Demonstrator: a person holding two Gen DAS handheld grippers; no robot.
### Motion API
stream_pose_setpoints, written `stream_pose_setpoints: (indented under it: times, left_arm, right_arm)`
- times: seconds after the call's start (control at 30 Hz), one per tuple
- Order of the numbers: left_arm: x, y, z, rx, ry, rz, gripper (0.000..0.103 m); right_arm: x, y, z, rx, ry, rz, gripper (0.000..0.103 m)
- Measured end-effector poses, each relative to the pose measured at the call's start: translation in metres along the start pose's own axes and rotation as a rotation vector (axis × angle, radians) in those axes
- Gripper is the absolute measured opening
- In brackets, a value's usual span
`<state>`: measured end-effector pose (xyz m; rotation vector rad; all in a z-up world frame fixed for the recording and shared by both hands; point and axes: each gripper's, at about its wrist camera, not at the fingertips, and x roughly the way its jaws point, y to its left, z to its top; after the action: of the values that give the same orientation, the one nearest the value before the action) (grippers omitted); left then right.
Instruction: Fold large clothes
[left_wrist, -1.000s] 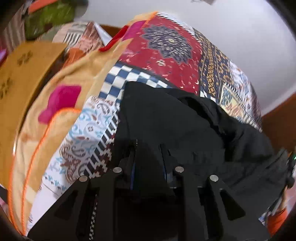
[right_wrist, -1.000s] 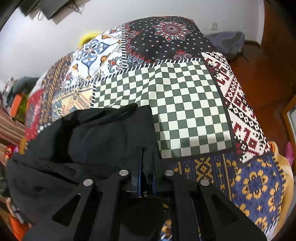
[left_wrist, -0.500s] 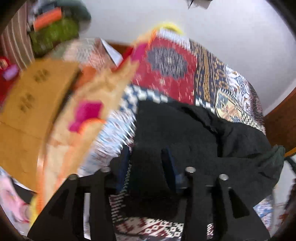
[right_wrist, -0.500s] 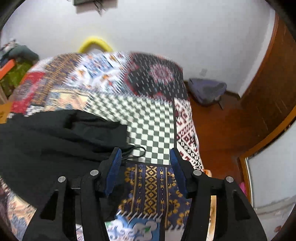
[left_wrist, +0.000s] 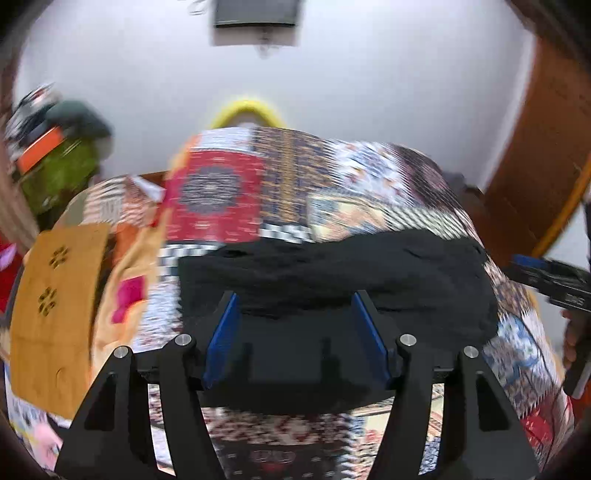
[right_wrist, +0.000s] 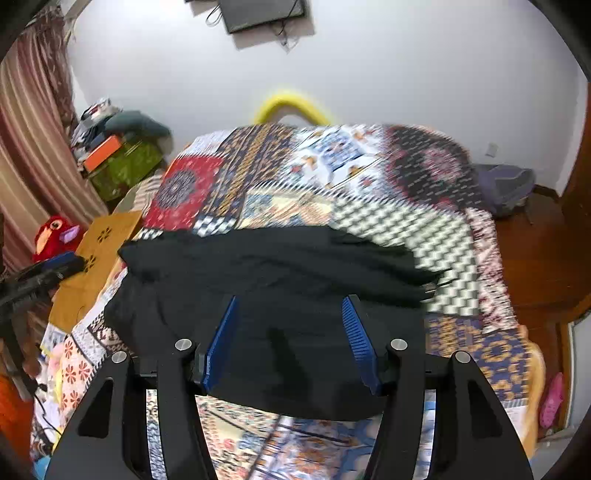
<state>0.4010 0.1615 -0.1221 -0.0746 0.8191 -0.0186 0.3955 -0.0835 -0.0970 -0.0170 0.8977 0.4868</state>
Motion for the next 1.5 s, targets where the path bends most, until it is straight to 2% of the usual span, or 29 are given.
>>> stream_pose_setpoints:
  times: [0.13, 0.2, 0.27, 0.3, 0.5, 0.57, 0.77, 0.97, 1.2, 1.4, 1.5]
  left_arm:
    - [0.042, -0.038, -0.003, 0.068, 0.026, 0.005, 0.062]
    - [0.077, -0.048, -0.003, 0.073, 0.078, 0.032, 0.062]
    - [0.106, -0.049, -0.008, 0.046, 0.133, 0.021, 0.062]
    - [0.121, -0.047, -0.011, 0.027, 0.154, 0.016, 0.062]
    - [0.141, -0.034, -0.017, 0.010, 0.149, 0.009, 0.078]
    - [0.142, -0.031, -0.019, -0.002, 0.152, -0.001, 0.079]
    - [0.132, -0.031, -0.023, -0.031, 0.157, 0.023, 0.079]
    - [0.106, -0.018, -0.025, -0.089, 0.176, 0.011, 0.078]
    - [0.054, 0.007, -0.031, -0.129, 0.119, 0.022, 0.078]
    - [0.019, 0.038, -0.045, -0.232, 0.060, 0.044, 0.079]
    - [0.009, 0.055, -0.059, -0.296, 0.046, 0.071, 0.079]
  right_arm:
    - [0.043, 0.009, -0.007, -0.021, 0.072, -0.025, 0.054]
    - [0.050, 0.002, -0.009, 0.008, 0.054, -0.034, 0.063]
    - [0.059, -0.008, -0.008, 0.055, 0.044, -0.023, 0.077]
    - [0.064, -0.012, -0.006, 0.064, 0.055, -0.018, 0.077]
    - [0.082, -0.012, -0.004, 0.036, 0.046, -0.026, 0.086]
    - [0.082, -0.010, -0.006, 0.032, 0.039, -0.033, 0.086]
    - [0.072, -0.009, -0.007, 0.071, 0.061, -0.041, 0.086]
    - [0.050, -0.005, -0.006, 0.089, 0.096, -0.032, 0.086]
    - [0.011, 0.017, -0.004, 0.004, -0.002, -0.092, 0.086]
    - [-0.008, 0.045, -0.006, -0.107, -0.078, -0.140, 0.086]
    - [-0.007, 0.058, -0.011, -0.156, -0.089, -0.146, 0.086]
